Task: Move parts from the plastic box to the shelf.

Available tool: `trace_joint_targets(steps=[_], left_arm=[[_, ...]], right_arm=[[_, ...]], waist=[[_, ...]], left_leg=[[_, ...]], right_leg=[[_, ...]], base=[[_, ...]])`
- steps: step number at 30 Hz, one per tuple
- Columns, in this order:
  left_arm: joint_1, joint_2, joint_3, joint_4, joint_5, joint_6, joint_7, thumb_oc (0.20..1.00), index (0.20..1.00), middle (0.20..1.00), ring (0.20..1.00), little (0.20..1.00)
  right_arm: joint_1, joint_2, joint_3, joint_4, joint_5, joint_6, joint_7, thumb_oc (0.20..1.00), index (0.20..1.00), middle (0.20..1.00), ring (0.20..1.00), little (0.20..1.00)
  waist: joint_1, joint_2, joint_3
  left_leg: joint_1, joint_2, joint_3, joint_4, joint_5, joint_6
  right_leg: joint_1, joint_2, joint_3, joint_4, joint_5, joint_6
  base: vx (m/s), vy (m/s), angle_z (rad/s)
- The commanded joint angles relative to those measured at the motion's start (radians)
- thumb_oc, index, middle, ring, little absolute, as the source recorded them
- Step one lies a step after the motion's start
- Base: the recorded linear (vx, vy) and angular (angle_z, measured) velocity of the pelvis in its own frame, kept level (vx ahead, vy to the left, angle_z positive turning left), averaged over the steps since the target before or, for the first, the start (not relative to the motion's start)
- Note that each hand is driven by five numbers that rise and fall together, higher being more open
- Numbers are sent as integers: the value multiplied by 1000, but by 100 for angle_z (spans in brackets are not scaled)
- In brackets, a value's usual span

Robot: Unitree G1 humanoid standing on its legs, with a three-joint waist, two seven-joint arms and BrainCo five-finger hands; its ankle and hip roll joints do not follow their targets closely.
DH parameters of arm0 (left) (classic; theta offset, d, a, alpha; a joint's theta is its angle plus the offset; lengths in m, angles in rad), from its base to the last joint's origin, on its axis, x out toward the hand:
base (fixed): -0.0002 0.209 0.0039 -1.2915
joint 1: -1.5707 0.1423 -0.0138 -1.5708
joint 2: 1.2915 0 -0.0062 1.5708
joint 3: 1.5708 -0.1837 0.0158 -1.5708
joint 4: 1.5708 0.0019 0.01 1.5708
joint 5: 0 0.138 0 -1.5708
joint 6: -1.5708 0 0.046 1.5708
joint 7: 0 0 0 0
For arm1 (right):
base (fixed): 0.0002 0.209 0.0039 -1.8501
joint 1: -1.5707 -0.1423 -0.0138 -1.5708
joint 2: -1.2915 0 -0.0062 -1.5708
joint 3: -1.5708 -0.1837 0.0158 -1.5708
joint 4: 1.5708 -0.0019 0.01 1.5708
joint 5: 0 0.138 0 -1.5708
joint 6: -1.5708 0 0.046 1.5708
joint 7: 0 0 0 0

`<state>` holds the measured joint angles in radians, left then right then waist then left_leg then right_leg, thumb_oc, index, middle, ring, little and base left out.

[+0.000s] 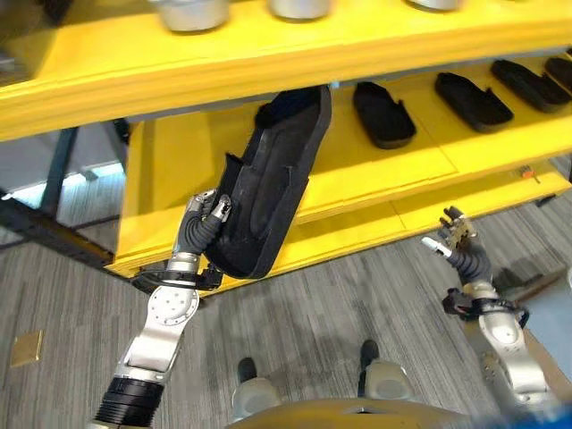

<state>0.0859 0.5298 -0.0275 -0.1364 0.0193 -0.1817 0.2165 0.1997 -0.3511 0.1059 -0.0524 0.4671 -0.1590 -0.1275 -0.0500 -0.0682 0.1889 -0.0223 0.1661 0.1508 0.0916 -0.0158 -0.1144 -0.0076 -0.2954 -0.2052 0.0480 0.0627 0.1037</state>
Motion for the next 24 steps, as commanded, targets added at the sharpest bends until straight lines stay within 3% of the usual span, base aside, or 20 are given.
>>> trace_joint_targets(steps=[1,8,15,19,24], left_arm=[[-6,6,54,-121,-21,-86,43,200,200,200,200,200],[21,5,78,-113,1,-73,71,200,200,200,200,200],[-1,-15,86,-63,16,-52,100,200,200,200,200,200],[-137,-15,46,51,17,-30,154,200,200,200,200,200],[-405,-30,-44,240,-43,-15,247,200,200,200,200,200]], right_arm=[[-78,-28,-1,-29,10,-41,2,1000,1000,1000,1000,1000],[-103,-15,38,-35,-7,-31,15,1000,1000,1000,1000,1000],[-97,-20,45,-50,-3,-22,22,1000,1000,1000,1000,1000],[-126,-24,66,-48,3,-20,19,1000,1000,1000,1000,1000],[-192,-34,105,-53,12,-23,4,1000,1000,1000,1000,1000]], waist=[[-2,10,-20],[33,-37,-37],[43,-71,-27],[36,-84,-3],[9,-80,64]], left_leg=[[-78,62,-41,34,35,-4],[-117,20,-38,53,3,26],[-154,15,-45,84,-8,31],[-197,24,-51,122,-8,28],[-276,36,-61,188,-8,23]], right_leg=[[88,-17,3,21,-40,77],[90,-47,-30,-3,-7,103],[88,-45,-52,-4,-16,101],[64,-43,-57,12,-24,96],[-11,-38,-40,64,-42,84]], base=[[23,177,23],[41,91,21],[3,6,1],[-61,-18,8],[-136,2,3]])
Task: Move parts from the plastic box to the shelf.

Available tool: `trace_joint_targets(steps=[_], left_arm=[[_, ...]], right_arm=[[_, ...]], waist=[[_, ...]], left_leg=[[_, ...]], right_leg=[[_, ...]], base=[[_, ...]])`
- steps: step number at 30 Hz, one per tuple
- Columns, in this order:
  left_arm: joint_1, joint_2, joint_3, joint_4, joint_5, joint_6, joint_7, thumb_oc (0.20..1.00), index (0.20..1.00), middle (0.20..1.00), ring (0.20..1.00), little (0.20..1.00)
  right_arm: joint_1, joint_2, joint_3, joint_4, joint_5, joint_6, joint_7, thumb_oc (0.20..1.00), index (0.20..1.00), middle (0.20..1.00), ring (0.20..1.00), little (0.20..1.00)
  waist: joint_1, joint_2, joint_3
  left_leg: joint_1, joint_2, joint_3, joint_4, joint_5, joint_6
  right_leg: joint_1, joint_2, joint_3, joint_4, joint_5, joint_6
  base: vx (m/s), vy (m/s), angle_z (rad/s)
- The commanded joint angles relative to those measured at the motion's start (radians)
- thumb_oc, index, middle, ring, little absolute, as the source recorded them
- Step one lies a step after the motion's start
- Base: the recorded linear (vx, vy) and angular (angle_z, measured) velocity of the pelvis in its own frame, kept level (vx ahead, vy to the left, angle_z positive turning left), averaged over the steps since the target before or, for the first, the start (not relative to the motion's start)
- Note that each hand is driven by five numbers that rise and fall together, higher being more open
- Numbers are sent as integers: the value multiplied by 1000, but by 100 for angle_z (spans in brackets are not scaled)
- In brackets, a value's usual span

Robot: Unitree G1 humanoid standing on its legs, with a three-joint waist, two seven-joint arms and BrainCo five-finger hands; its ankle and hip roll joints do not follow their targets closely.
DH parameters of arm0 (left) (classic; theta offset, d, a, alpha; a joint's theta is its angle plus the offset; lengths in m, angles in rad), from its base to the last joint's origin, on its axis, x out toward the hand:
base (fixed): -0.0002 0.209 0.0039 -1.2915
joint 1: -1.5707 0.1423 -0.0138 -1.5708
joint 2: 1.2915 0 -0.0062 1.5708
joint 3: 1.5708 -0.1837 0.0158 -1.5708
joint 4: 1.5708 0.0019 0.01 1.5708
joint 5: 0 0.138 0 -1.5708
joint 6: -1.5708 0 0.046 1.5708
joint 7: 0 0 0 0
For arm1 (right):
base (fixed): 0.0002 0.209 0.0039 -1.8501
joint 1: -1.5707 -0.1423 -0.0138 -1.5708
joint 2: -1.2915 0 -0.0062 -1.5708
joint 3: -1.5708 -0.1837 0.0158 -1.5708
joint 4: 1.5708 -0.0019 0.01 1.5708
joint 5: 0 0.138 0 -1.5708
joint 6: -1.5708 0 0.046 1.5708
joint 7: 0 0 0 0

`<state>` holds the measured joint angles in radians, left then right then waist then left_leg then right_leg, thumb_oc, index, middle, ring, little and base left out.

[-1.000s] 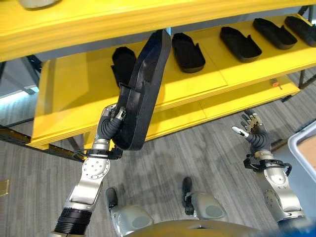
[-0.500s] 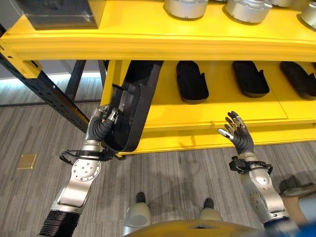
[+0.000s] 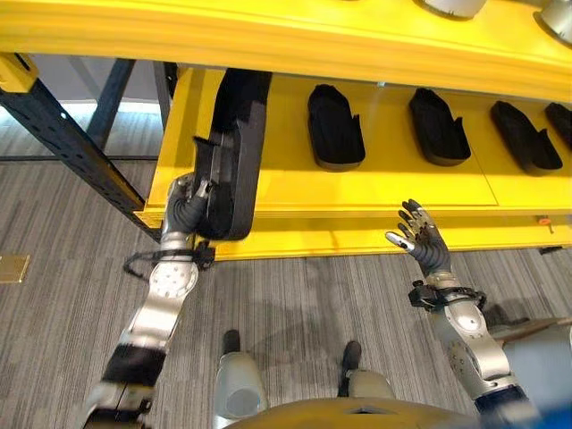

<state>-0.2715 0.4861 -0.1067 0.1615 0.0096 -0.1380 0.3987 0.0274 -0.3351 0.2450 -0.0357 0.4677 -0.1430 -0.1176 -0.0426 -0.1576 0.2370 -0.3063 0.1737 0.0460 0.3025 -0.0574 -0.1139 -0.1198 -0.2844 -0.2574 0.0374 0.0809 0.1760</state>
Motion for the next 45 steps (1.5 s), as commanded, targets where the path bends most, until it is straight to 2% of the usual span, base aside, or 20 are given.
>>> trace_joint_targets(steps=[1,2,5,10,11,13,15,20,23,26,36,37,45], left_arm=[[-104,10,21,-25,-44,-58,88,200,200,200,200,200],[-201,5,1,27,-64,-56,137,200,200,200,200,200],[-334,6,-28,105,-110,-65,191,200,200,200,200,200],[-530,54,-57,232,-157,-64,253,200,200,200,200,200],[-624,102,-71,298,-182,-65,270,200,200,200,200,200],[-675,137,-82,338,-200,-69,276,200,200,200,200,200],[-757,226,-97,410,-224,-63,278,200,200,200,200,200],[-812,298,-126,490,-244,-49,263,200,200,200,200,200],[-852,347,-168,612,-260,-26,224,200,200,200,200,200],[-863,359,-170,658,-282,-23,208,200,200,200,200,200],[-810,348,-114,703,-341,-24,196,200,200,200,200,200],[-806,347,-111,708,-343,-23,195,200,200,200,200,200],[-800,339,-94,726,-355,-18,195,200,200,200,200,200]], right_arm=[[-36,-52,-27,-69,12,-41,-12,1000,1000,1000,1000,1000],[-55,-58,-11,-74,12,-45,-24,1000,1000,1000,1000,1000],[-80,-74,8,-82,12,-50,-36,1000,1000,1000,1000,1000],[-91,-94,32,-94,21,-64,-30,1000,1000,1000,1000,1000],[-88,-103,37,-94,25,-68,-23,1000,1000,1000,1000,1000],[-82,-106,38,-97,25,-73,-18,1000,1000,1000,1000,1000],[-56,-117,32,-104,26,-82,0,1000,1000,1000,1000,1000],[-21,-125,26,-108,37,-83,19,1000,1000,1000,1000,1000],[2,-137,24,-114,47,-84,41,1000,1000,1000,1000,1000],[9,-140,21,-110,52,-83,47,1000,1000,1000,1000,1000],[8,-153,34,-111,64,-80,58,1000,1000,1000,1000,1000],[7,-156,35,-111,64,-79,59,1000,1000,1000,1000,1000],[2,-170,35,-114,66,-83,56,1000,1000,1000,1000,1000]], waist=[[-3,13,30],[-17,19,53],[-33,28,88],[-64,41,111],[-79,46,120],[-85,50,126],[-96,57,130],[-98,60,124],[-100,60,119],[-100,60,120],[-87,52,131],[-85,52,130],[-84,44,135]], left_leg=[[-12,34,43,-8,35,22],[-39,39,41,10,38,20],[-90,46,35,43,42,16],[-150,62,29,77,43,12],[-182,68,24,103,40,10],[-205,75,19,125,29,7],[-256,76,10,159,21,7],[-295,76,-4,178,17,7],[-309,73,-7,182,14,9],[-316,72,-9,185,12,10],[-327,62,-15,193,6,14],[-316,65,-20,200,-21,4],[-327,67,-22,208,-24,5]], right_leg=[[78,-49,16,92,-65,10],[42,-51,24,117,-70,6],[-19,-48,38,162,-79,-1],[-102,-47,54,228,-90,-2],[-147,-46,62,264,-101,-3],[-172,-42,68,288,-116,-3],[-223,-41,70,329,-131,-5],[-253,-40,64,348,-141,-9],[-264,-36,63,351,-144,-11],[-267,-37,60,353,-147,-11],[-267,-37,56,357,-155,-19],[-258,-34,63,366,-177,-13],[-267,-30,62,374,-179,-16]], base=[[-183,14,-4],[-183,13,-13],[-149,18,-10],[-90,10,-10],[-83,-12,-9],[-53,-15,-8],[-51,-30,-4],[-5,-17,4],[2,-1,1],[0,1,2],[6,0,5],[65,-14,1],[8,-2,0]])
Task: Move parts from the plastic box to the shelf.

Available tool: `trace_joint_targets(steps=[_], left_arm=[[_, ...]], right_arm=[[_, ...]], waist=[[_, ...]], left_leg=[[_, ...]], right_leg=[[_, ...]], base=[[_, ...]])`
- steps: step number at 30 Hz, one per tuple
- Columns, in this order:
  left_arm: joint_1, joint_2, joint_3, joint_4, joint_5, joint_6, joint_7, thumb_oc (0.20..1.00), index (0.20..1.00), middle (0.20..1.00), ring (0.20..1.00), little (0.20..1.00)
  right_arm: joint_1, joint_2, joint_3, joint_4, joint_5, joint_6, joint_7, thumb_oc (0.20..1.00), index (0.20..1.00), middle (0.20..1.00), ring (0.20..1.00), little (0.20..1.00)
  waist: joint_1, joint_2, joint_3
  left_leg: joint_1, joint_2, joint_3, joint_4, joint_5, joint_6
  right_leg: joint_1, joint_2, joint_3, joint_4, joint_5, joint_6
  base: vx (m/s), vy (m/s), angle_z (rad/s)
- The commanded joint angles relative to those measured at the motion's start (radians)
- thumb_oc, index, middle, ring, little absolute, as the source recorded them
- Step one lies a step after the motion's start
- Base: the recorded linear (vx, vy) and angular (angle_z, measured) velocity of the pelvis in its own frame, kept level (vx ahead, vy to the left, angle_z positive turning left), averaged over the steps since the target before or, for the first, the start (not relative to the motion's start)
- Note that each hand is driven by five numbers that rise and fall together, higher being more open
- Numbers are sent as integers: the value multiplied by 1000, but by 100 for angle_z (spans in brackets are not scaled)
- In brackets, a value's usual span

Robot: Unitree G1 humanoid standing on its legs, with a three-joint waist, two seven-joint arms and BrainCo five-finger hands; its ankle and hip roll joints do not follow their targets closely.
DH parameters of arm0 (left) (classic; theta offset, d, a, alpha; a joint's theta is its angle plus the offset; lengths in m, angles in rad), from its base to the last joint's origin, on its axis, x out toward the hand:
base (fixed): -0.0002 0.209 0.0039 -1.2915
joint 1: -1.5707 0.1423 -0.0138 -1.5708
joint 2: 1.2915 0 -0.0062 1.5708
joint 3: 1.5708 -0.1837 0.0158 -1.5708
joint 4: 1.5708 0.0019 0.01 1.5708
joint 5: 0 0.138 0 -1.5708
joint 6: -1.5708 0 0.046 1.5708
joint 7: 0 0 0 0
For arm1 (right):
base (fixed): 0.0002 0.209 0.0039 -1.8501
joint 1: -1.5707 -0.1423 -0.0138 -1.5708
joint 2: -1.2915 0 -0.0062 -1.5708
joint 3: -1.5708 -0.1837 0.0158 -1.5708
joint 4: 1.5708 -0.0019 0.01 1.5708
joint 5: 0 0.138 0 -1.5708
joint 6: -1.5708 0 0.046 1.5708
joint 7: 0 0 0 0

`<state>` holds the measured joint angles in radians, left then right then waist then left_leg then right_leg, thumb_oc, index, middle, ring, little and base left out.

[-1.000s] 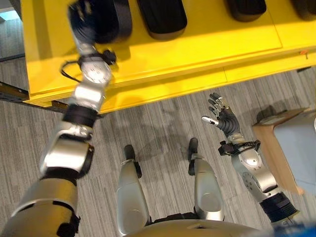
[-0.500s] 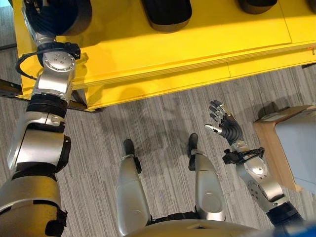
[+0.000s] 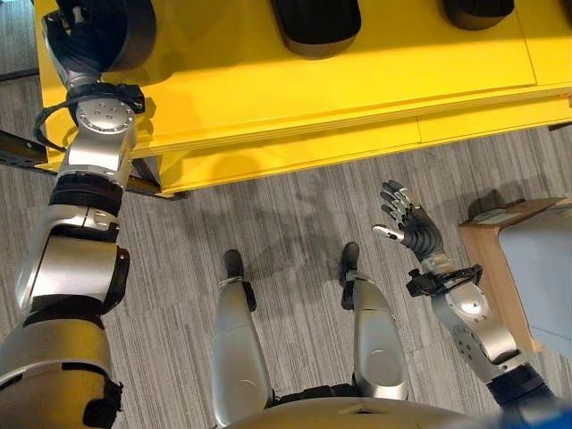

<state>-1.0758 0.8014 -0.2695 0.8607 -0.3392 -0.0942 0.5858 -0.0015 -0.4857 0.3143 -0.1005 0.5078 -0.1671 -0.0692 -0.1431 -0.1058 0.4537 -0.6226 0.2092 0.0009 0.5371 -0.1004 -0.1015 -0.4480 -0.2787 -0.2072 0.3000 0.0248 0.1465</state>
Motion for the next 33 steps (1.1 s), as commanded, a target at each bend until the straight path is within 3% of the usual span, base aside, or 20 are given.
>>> trace_joint_targets(steps=[1,10,11,12,23,33], left_arm=[[4,23,69,27,-6,-62,8,200,200,200,200,200],[-22,22,53,68,-15,-53,-8,200,200,200,200,200],[-23,22,53,67,-15,-52,-11,263,263,263,263,263],[-22,21,54,62,-15,-52,-10,1000,1000,1000,1000,1000],[-22,28,57,82,-28,-50,-24,1000,1000,1000,1000,1000],[-28,82,47,64,8,-50,-18,1000,1000,1000,1000,1000]], right_arm=[[31,-19,-34,-50,25,-59,8,1000,1000,1000,1000,1000],[25,-28,-37,-48,31,-56,11,1000,1000,1000,1000,1000],[25,-30,-39,-49,30,-57,11,1000,1000,1000,1000,1000],[26,-31,-39,-50,29,-56,11,1000,1000,1000,1000,1000],[27,-42,-45,-50,29,-49,18,1000,1000,1000,1000,1000],[35,-49,-57,-55,32,-53,26,1000,1000,1000,1000,1000]], waist=[[16,-8,-81],[12,-8,-81],[12,-8,-80],[12,-7,-80],[15,-2,-77],[19,5,-77]], left_leg=[[-11,31,23,-26,19,-8],[-23,29,24,-19,15,-5],[-24,29,25,-17,14,-5],[-24,28,26,-17,14,-4],[-30,25,26,-15,13,-1],[-32,25,29,-9,10,0]], right_leg=[[61,-36,12,111,-123,14],[51,-36,16,113,-123,15],[50,-36,17,113,-122,15],[50,-36,18,113,-123,15],[39,-39,22,119,-122,12],[36,-39,27,123,-128,13]], base=[[0,0,0],[0,0,0],[0,0,0],[0,0,0],[0,0,0],[0,0,-1]])
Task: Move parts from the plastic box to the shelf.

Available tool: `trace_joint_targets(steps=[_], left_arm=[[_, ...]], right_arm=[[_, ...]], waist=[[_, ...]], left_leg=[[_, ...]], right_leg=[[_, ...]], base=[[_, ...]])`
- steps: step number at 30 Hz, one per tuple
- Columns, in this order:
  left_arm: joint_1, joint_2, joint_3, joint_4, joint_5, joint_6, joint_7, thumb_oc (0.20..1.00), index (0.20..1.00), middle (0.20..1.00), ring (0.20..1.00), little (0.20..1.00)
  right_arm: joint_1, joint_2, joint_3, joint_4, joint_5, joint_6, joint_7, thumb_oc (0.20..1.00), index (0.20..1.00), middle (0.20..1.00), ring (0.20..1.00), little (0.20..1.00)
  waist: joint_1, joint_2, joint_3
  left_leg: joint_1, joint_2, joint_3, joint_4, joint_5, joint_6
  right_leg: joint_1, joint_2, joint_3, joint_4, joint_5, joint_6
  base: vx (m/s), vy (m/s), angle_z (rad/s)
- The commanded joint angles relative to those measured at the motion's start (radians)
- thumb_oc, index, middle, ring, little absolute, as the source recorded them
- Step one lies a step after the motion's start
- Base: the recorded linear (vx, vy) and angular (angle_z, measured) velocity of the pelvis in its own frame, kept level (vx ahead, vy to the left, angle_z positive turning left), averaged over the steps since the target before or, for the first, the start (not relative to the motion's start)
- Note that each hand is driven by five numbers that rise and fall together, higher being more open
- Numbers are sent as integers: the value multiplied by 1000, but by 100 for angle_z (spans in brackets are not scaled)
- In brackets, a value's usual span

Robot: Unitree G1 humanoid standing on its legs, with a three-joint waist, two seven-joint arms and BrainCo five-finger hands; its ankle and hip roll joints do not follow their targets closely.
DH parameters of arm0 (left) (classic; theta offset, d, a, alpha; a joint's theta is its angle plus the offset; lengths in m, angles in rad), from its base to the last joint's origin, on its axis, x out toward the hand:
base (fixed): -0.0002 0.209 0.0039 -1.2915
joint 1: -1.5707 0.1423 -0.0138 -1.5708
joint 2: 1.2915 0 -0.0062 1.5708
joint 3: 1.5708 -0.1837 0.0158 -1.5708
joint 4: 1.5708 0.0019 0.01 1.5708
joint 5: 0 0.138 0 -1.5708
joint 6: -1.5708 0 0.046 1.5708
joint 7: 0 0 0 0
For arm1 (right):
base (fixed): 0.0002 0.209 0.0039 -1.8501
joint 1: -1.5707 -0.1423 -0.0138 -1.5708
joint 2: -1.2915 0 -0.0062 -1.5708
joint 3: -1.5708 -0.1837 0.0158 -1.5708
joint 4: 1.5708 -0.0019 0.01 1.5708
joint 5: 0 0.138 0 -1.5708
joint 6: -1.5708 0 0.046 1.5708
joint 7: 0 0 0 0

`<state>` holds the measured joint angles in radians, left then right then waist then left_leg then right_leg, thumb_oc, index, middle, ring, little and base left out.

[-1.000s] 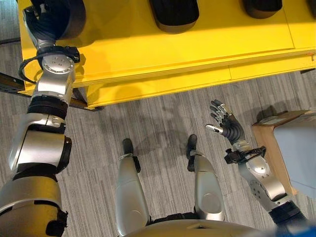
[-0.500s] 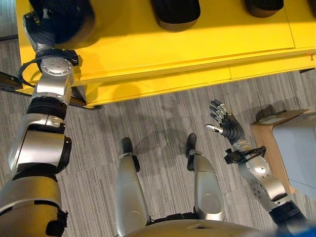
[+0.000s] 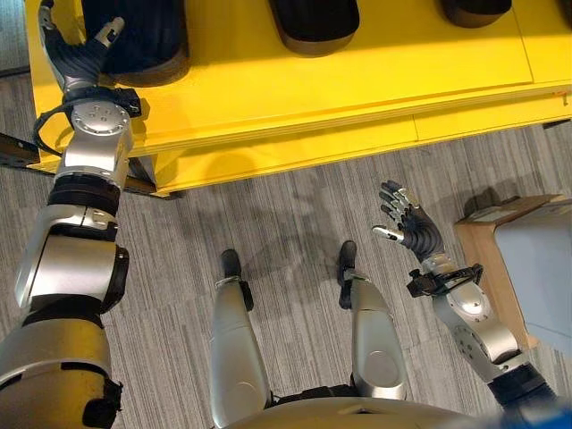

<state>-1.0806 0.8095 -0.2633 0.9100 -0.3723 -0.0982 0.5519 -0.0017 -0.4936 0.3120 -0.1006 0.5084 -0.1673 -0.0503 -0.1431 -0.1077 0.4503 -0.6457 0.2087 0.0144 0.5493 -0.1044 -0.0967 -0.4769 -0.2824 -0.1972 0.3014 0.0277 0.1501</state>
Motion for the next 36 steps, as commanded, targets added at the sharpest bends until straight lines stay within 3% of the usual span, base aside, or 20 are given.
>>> trace_joint_targets(steps=[1,8,14,15,18,19,25,26,28,34,36], left_arm=[[-24,82,38,5,48,-48,17,1000,1000,1000,1000,1000],[-12,156,38,-111,107,-58,42,1000,1000,1000,1000,1000],[101,204,136,-364,168,-105,91,1000,1000,1000,1000,1000],[129,200,161,-421,182,-116,101,1000,1000,1000,1000,1000],[224,177,229,-556,232,-135,106,1000,1000,1000,1000,1000],[246,173,245,-583,246,-136,103,1000,1000,1000,1000,1000],[365,149,293,-710,364,-122,81,1000,1000,1000,1000,1000],[453,116,307,-766,461,-103,61,1000,1000,1000,1000,1000],[508,102,318,-811,522,-96,36,1000,1000,1000,1000,1000],[647,-20,297,-902,635,-94,-11,1000,1000,1000,1000,1000],[711,-55,261,-936,732,-86,-30,1000,1000,1000,1000,1000]], right_arm=[[38,-42,-58,-55,31,-53,9,1000,1000,1000,1000,1000],[48,-39,-74,-52,30,-56,18,1000,1000,1000,1000,1000],[58,-20,-104,-42,22,-60,16,1000,1000,1000,1000,1000],[59,-19,-110,-41,21,-62,16,1000,1000,1000,1000,1000],[61,-13,-127,-30,14,-61,14,1000,1000,1000,1000,1000],[62,-14,-131,-31,13,-60,13,1000,1000,1000,1000,1000],[61,-6,-148,-32,11,-60,14,1000,1000,1000,1000,1000],[53,4,-153,-33,9,-62,11,1000,1000,1000,1000,1000],[44,5,-163,-36,6,-64,7,1000,1000,1000,1000,1000],[20,23,-170,-50,-14,-75,-12,1000,1000,1000,1000,1000],[11,33,-166,-54,-25,-80,-24,1000,1000,1000,1000,1000]], waist=[[20,9,-74],[32,20,-82],[52,27,-93],[53,28,-92],[61,31,-103],[63,31,-100],[72,31,-101],[78,31,-99],[82,30,-98],[86,30,-100],[89,32,-102]], left_leg=[[-8,24,16,-22,14,-5],[-7,22,15,-25,12,-6],[-1,16,9,-28,9,-5],[-11,13,13,-35,35,4],[4,13,4,-33,8,-5],[-4,10,10,-38,34,4],[10,11,9,-43,33,4],[19,13,6,-43,32,3],[26,14,5,-42,30,3],[60,13,6,-45,25,4],[82,11,7,-50,24,3]], right_leg=[[66,-36,16,122,-132,9],[71,-39,11,125,-137,10],[83,-43,2,127,-140,11],[75,-47,-6,121,-119,3],[88,-45,-1,129,-142,9],[81,-48,-9,124,-121,2],[91,-49,-8,122,-124,0],[101,-50,-9,123,-128,-2],[108,-49,-8,127,-131,-3],[139,-53,-7,132,-140,-7],[163,-58,-9,125,-143,-7]], base=[[0,0,0],[0,0,0],[-11,-8,3],[-78,-11,7],[2,-16,12],[-2,-4,14],[-13,2,1],[0,0,0],[0,0,0],[1,1,1],[0,0,0]])
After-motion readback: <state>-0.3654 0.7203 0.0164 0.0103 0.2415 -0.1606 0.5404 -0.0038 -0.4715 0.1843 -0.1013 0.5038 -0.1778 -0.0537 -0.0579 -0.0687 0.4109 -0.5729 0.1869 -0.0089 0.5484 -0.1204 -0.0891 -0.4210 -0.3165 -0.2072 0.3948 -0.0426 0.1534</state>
